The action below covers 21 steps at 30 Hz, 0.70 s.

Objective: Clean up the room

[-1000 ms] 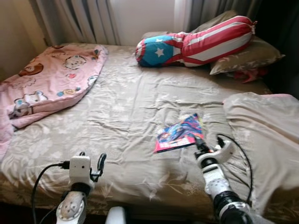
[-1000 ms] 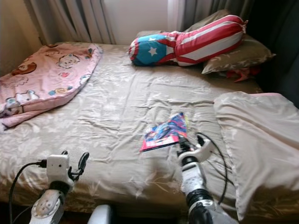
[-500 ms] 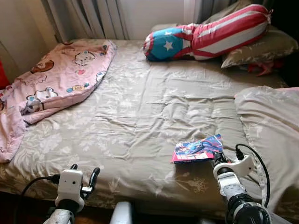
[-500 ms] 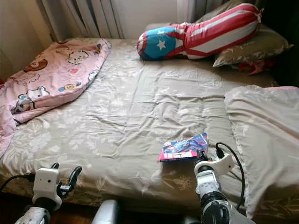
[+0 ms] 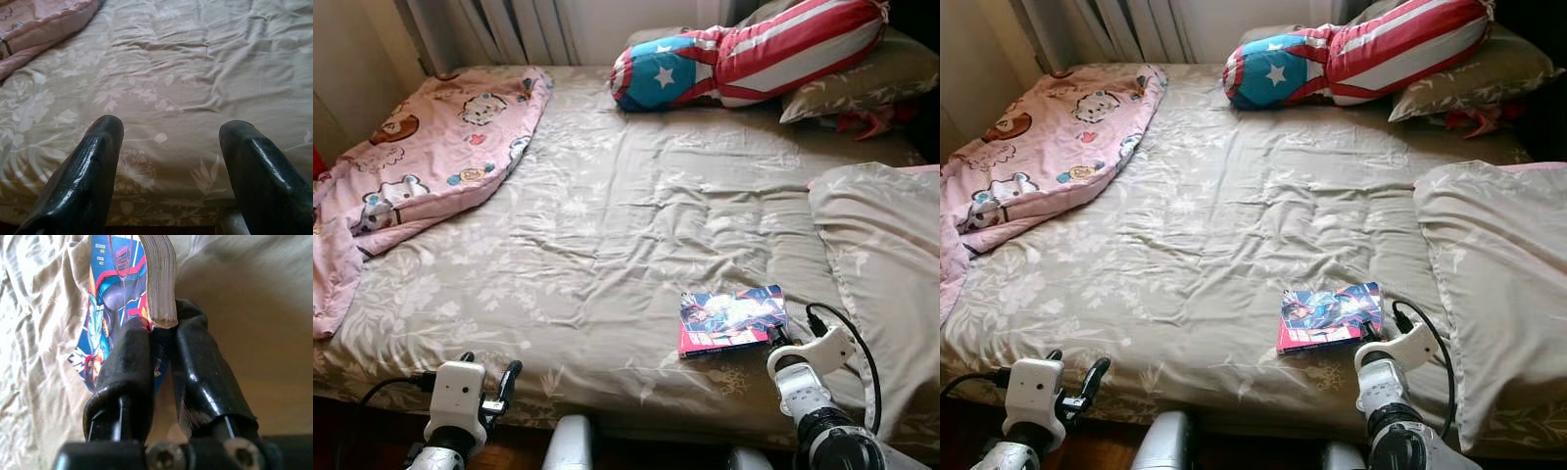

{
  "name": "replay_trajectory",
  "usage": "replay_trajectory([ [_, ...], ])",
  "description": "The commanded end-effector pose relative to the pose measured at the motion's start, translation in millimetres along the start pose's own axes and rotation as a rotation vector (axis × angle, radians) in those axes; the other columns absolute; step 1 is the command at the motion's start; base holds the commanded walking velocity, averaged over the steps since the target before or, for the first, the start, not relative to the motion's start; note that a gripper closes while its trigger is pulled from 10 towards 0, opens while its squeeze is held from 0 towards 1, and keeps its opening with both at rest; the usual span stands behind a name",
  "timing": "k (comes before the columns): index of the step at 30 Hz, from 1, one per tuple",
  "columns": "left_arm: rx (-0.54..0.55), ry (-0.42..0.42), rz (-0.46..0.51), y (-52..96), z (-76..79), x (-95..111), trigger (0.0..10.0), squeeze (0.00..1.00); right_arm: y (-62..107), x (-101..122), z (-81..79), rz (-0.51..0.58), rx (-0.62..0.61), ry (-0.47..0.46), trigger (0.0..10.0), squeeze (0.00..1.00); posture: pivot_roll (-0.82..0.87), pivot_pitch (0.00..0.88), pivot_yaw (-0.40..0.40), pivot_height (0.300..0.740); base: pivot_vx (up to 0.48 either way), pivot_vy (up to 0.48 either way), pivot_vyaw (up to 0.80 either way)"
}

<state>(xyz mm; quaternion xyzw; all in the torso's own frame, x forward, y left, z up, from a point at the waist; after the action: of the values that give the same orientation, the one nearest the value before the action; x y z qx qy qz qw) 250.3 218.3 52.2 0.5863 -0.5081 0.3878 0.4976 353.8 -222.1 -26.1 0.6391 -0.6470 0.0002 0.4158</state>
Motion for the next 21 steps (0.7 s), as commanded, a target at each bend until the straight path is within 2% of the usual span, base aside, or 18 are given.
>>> replay_trajectory([
  [1,-0.007,-0.007,-0.01,2.2,0.8,0.0,10.0,0.0,0.6,0.3,7.8,-0.011,-0.031,0.044,10.0,0.07,0.25,0.146,0.057,0.629,0.0,0.0,0.0],
  [2,-0.007,-0.006,-0.012,2.2,1.4,-0.2,10.0,0.0,0.6,2.8,8.9,-0.004,-0.036,0.044,10.0,0.07,0.25,0.146,0.057,0.629,0.0,0.0,0.0],
  [3,-0.009,-0.005,-0.014,2.2,2.4,-0.6,10.0,0.0,0.6,5.1,10.3,0.001,-0.04,0.046,10.0,0.0,0.24,0.146,0.058,0.629,0.0,0.0,0.0],
  [8,-0.016,-0.001,-0.02,1.0,5.4,-1.1,10.0,0.0,0.7,11.5,13.8,0.015,-0.043,0.053,10.0,0.0,0.23,0.142,0.059,0.629,0.0,0.0,0.0],
  [9,-0.016,-0.001,-0.02,0.7,5.5,-1.1,10.0,0.0,0.8,11.9,13.9,0.016,-0.042,0.054,10.0,0.85,0.23,0.142,0.059,0.629,0.0,0.0,0.0],
  [11,-0.014,0.001,-0.019,-0.2,5.5,-1.0,10.0,0.0,1.3,15.4,18.7,0.027,-0.06,0.053,10.0,1.0,0.24,0.141,0.06,0.629,0.0,0.0,0.0],
  [14,-0.015,0.0,-0.02,-0.6,5.2,-0.8,10.0,0.0,1.5,16.8,21.0,0.031,-0.074,0.062,10.0,1.0,0.23,0.14,0.06,0.629,0.0,0.0,0.0],
  [15,-0.013,0.0,-0.02,-0.9,5.1,-0.7,10.0,0.0,1.7,18.6,22.4,0.038,-0.082,0.069,10.0,0.0,0.23,0.14,0.061,0.629,0.0,0.0,0.0],
  [21,-0.014,0.002,-0.017,-2.3,6.0,-0.4,10.0,0.0,2.6,23.9,27.9,0.063,-0.112,0.059,10.0,0.0,0.23,0.14,0.059,0.629,0.0,0.0,0.0],
])
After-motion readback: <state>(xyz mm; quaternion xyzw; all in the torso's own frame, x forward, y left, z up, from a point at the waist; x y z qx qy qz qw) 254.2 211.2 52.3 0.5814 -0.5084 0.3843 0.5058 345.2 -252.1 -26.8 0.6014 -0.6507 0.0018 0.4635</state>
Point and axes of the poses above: a point about 5 cm out from each wrist's last joint towards the gripper, its own y axis pointing back from the gripper into the wrist, its own x axis along the axis of the wrist's last joint, z = x × y, the point moved 6 cm from there along -y, pointing out of the wrist towards the gripper, and after that the axes turned 1 degree about -y, right-handed, at the moved point
